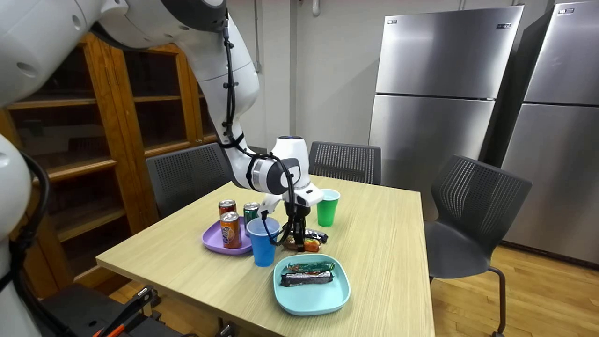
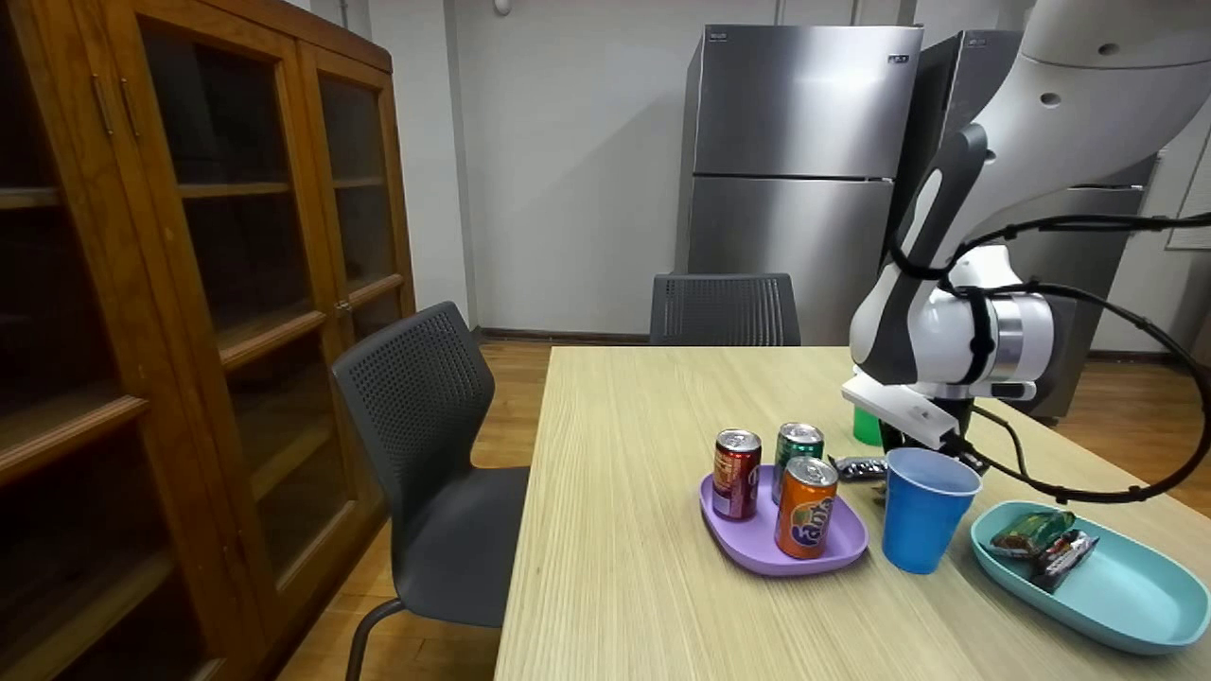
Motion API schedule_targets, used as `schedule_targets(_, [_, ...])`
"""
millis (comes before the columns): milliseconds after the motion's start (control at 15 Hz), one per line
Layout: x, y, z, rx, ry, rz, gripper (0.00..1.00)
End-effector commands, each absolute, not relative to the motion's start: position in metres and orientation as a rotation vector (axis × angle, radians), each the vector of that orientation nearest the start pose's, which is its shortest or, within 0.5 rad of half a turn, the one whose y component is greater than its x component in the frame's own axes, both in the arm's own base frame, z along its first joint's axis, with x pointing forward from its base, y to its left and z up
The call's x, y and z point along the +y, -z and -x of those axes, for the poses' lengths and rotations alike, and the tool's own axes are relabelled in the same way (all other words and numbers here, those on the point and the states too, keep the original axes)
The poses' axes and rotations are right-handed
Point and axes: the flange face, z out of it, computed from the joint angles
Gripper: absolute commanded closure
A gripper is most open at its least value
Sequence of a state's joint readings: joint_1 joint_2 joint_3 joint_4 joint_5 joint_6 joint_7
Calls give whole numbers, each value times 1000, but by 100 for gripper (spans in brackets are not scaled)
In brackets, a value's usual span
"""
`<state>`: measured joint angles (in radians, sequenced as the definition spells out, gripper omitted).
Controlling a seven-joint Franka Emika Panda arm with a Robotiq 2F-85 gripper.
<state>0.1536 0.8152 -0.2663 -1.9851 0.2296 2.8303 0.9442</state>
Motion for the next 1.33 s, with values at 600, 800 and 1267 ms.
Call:
schedule_targets(600, [-85,-135,-559,1720,261,2614,83])
schedule_targets(800, [-93,-146,-534,1715,277,2622,83])
schedule_targets(1267, [-118,-151,-464,1669,361,2680,83])
